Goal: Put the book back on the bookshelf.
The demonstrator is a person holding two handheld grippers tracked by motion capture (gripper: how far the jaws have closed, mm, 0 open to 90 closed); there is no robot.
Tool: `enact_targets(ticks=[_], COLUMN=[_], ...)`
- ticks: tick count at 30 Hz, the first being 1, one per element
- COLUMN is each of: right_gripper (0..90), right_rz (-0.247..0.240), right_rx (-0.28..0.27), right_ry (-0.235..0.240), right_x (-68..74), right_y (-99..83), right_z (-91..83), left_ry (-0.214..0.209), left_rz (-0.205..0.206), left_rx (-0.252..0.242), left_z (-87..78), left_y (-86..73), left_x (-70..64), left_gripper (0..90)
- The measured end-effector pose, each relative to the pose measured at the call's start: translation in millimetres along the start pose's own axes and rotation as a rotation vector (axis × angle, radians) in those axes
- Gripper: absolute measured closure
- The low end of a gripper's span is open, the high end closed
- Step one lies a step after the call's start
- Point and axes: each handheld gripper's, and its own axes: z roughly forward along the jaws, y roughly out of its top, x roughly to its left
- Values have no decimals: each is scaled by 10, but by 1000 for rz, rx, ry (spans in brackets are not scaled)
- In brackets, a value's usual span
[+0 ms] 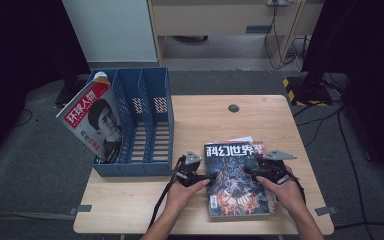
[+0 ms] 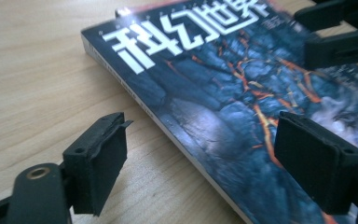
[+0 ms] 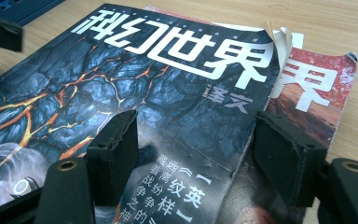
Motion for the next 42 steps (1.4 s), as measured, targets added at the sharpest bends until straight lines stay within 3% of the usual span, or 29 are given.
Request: enact_targets(ticks=[9,19,24,25,29,31,36,42], right_gripper=[316,317,318,319,320,321,323,322], right_rz=[6,8,12,18,18,16,23,27], right_rx=[2,3,4,2,1,3,9,13], right_ry=[6,4,3,1,0,-1,0,6], right_x=[-5,-5,-1,3,1,-4,-7,13], right_y=[0,1,-1,-4,-8,-10,-11,-9], right_z=[0,0,-2,-4,-8,-13,-22,-22], left_ry=[-67,-136,-95,-90,-82,-87,-119,-153], left_rz=[-39,-90,-77,-79,-84,-89,-79,-48], left_rx=[70,90,61,50,24,0,-32,-12], left_z=[153,247,176,155,93,59,26,59], left_y=[49,76,116,129,170,211,305,436], left_x=[34,85,53,51,56,53,13,-91], left_gripper=[130,146,258,323,393,472,539,553])
